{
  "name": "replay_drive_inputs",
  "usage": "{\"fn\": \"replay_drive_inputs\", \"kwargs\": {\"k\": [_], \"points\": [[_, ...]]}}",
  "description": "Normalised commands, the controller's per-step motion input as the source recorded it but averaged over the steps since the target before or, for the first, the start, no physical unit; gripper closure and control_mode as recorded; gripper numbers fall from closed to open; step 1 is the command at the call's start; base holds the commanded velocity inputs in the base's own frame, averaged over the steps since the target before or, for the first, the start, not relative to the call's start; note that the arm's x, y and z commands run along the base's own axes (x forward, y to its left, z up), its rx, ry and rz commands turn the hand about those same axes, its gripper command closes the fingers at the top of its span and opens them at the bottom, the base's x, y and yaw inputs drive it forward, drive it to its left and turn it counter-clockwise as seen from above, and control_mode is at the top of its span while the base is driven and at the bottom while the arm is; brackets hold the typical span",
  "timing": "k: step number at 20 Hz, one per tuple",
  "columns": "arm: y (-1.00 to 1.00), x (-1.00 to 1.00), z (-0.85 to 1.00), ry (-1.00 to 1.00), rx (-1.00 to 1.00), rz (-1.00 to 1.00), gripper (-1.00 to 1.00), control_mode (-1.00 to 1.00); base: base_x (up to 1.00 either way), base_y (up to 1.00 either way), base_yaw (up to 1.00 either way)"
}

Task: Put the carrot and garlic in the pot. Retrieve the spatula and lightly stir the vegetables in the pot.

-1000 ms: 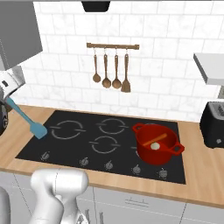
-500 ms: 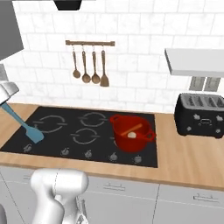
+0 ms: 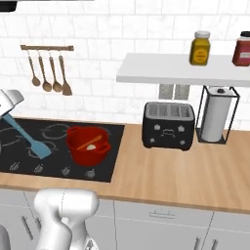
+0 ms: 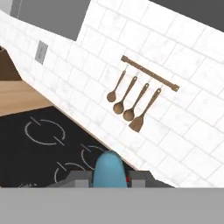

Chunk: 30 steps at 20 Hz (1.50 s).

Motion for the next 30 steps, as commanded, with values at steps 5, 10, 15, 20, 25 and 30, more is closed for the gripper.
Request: {"fn": "replay_drive_inputs", "kwargs": {"k": [5,10,15,20,25,30], "points": [[0.00,0.00,0.00,0.00,0.00,0.00,1.00,1.00,0.79,-0.34,0.07],[-0.17,0.88,0.17,0.05,0.39,0.03,1.00,-1.00,0.00,0.00,0.00],[-0.15,1.00,-0.01,0.10,0.28,0.00,1.00,-1.00,0.00,0.00,0.00],[-0.28,0.91,-0.21,0.02,-0.01,-0.10,1.00,-1.00,0.00,0.00,0.00],[-0.23,0.73,-0.29,0.12,0.00,-0.11,1.00,-1.00,0.00,0.00,0.00],[-0.15,0.22,-0.21,0.03,0.00,-0.03,1.00,-1.00,0.00,0.00,0.00]]}}
